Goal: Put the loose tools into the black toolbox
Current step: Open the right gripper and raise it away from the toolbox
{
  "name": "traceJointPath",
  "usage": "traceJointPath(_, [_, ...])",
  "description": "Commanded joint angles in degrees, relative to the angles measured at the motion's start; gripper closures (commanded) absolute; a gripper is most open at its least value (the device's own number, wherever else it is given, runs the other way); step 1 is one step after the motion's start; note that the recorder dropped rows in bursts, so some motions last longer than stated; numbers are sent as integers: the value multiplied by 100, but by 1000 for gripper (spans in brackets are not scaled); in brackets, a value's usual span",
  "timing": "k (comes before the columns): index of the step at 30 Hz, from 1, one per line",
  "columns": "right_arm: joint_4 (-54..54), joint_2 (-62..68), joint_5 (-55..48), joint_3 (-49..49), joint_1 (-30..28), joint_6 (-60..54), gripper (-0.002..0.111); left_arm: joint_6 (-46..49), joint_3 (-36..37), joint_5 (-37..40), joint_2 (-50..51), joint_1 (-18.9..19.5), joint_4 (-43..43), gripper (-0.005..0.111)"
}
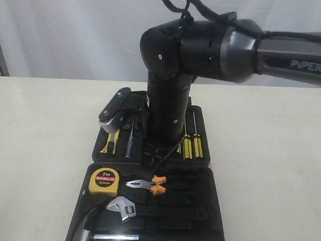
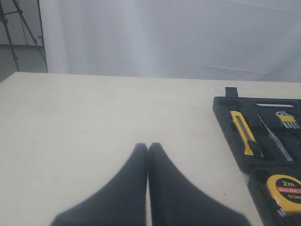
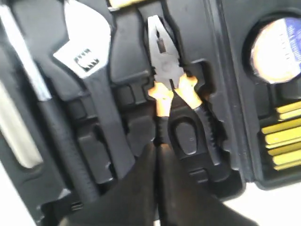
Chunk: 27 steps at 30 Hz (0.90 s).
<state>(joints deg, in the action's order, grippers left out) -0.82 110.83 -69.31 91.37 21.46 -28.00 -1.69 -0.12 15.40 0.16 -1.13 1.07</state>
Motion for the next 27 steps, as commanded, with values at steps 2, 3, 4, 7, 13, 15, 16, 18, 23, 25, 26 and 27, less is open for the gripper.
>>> traceJointPath(2, [-144, -964, -65, -229, 642, 471, 109, 0, 12, -3, -16, -12, 14, 107])
traceJointPath(3, [-200, -1167, -65, -304, 802, 612, 109, 0, 12, -3, -16, -12, 14, 107])
traceJointPath(4, [-282, -1371, -65, -384, 970, 784, 109, 0, 12, -3, -16, -12, 14, 107])
traceJointPath(7, [-661, -1890, -65, -639, 1433, 1446, 109, 0, 12, -3, -16, -12, 14, 107])
traceJointPath(13, [-1464, -2622, -65, -1443, 2268, 2907, 109, 0, 12, -3, -16, -12, 14, 107])
traceJointPath(15, [-1584, -2768, -65, -1849, 2484, 3242, 109, 0, 12, -3, -16, -12, 14, 107])
traceJointPath(16, [-1623, -2811, -65, -2031, 2573, 3374, 109, 0, 12, -3, -16, -12, 14, 107])
traceJointPath(18, [-1779, -2877, -65, -2512, 2792, 3860, 109, 0, 12, -3, -16, -12, 14, 107])
traceJointPath(23, [-2146, -2953, 976, -3687, 3302, 5216, 109, 0, 12, -3, -16, -12, 14, 107])
traceJointPath(25, [-2272, -2953, 1417, -4056, 3498, 5595, 109, 0, 12, -3, -16, -12, 14, 107])
traceJointPath(26, [-2376, -2953, 1650, -4232, 3621, 5761, 109, 0, 12, -3, -16, -12, 14, 107])
traceJointPath(27, [-2505, -2953, 1835, -4384, 3755, 5880, 109, 0, 12, -3, -16, -12, 14, 107])
